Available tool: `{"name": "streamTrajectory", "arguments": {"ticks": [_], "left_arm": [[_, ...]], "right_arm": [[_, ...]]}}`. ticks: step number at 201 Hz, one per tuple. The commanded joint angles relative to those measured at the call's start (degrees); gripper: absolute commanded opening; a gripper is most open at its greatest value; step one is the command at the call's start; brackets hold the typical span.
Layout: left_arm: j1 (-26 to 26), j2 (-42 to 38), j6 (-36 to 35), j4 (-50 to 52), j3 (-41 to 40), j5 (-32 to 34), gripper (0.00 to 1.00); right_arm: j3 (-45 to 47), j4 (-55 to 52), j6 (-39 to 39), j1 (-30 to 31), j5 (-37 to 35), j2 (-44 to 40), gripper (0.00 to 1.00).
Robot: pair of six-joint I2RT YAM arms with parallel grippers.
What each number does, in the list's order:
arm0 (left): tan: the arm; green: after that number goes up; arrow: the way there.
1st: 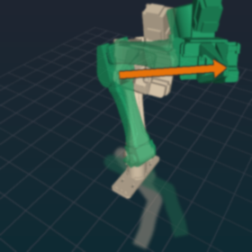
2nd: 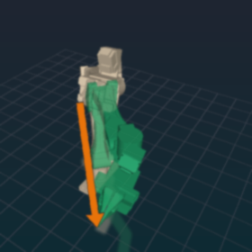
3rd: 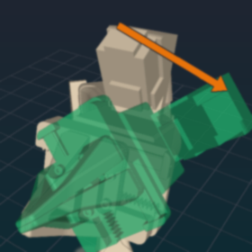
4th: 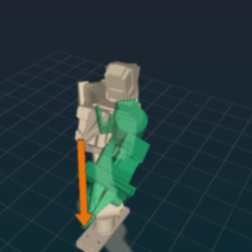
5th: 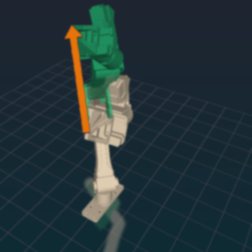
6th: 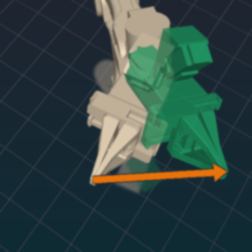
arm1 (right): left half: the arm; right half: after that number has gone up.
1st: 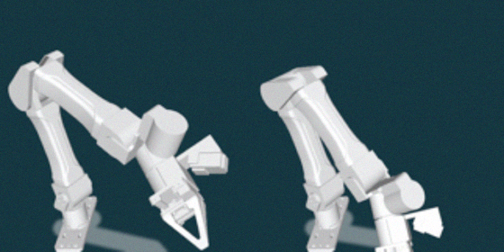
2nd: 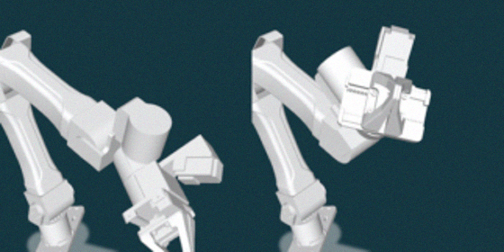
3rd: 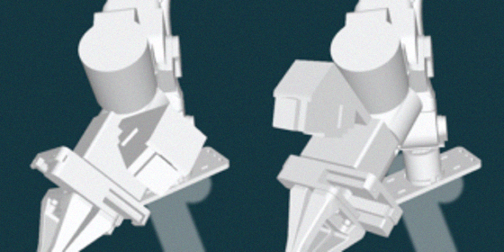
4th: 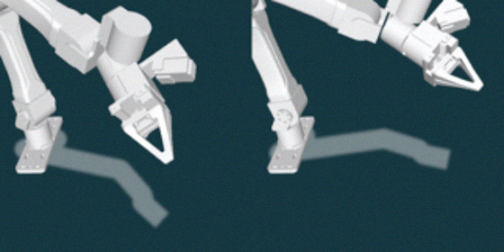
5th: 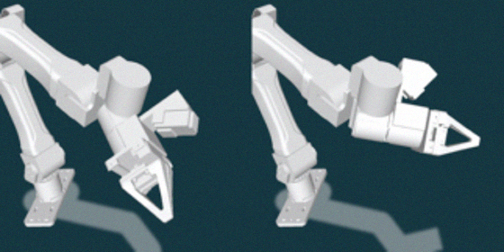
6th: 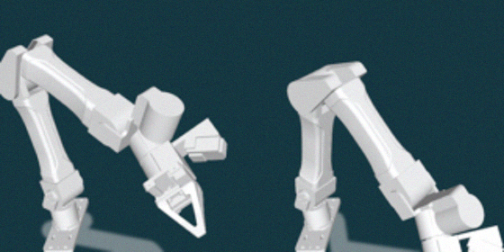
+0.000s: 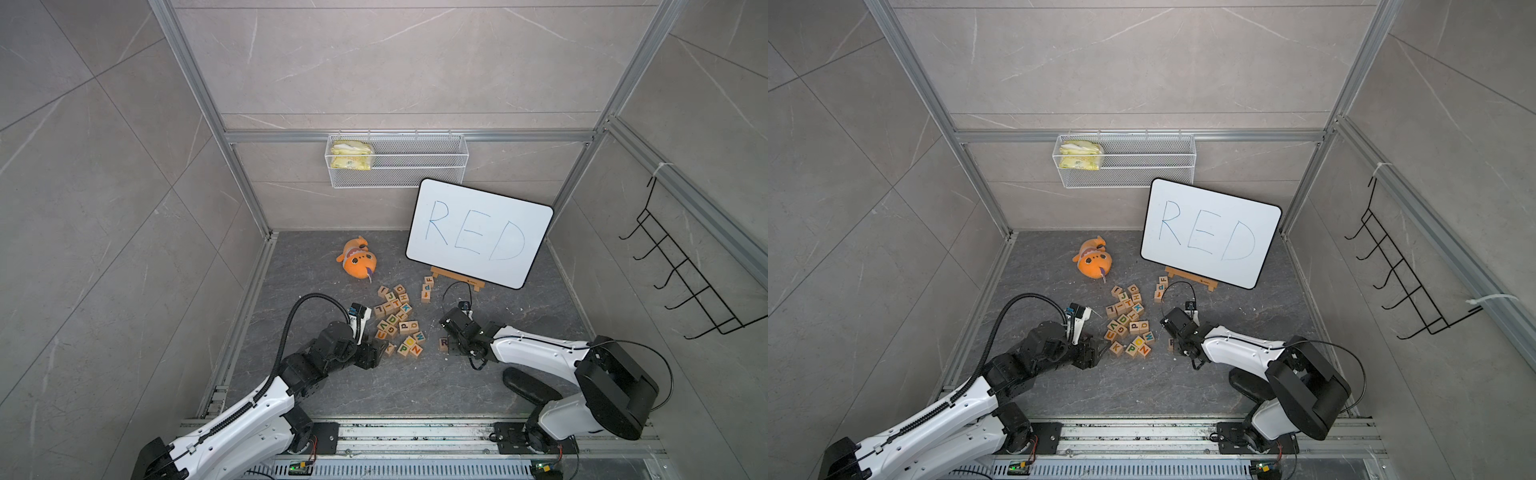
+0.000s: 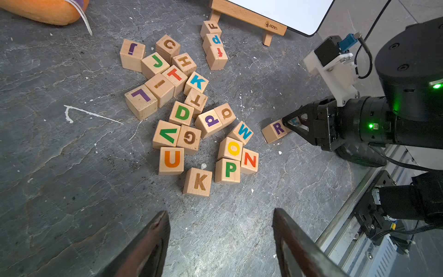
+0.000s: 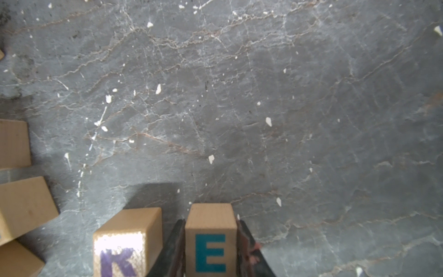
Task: Assemble the uppercase word "red" with letter blocks
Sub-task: Place the letter block at the center of the board.
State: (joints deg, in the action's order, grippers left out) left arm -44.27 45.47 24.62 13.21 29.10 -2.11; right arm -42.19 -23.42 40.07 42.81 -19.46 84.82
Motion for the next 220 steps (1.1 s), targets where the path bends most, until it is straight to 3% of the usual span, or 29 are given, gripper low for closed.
{"name": "streamTrajectory", "arguments": {"ticks": [1,99,220], "left_arm": [[-0.2,-0.3,-1.3,-1.7,1.6,-0.7,0.71],[-0.3,-0.3,-1.3,-1.6,1.7,-0.4,0.71],[-0.3,-0.8,-1.3,-1.5,1.5,0.7,0.71]], "right_arm": [[0.1,-0.4,0.5,-0.2,0.8,1.0,0.30],[-0.9,-1.0,0.4,-0.2,0.6,0.8,0.43],[-2.1,-5.6,-0.4,-0.2,0.3,-4.2,0.43]]}}
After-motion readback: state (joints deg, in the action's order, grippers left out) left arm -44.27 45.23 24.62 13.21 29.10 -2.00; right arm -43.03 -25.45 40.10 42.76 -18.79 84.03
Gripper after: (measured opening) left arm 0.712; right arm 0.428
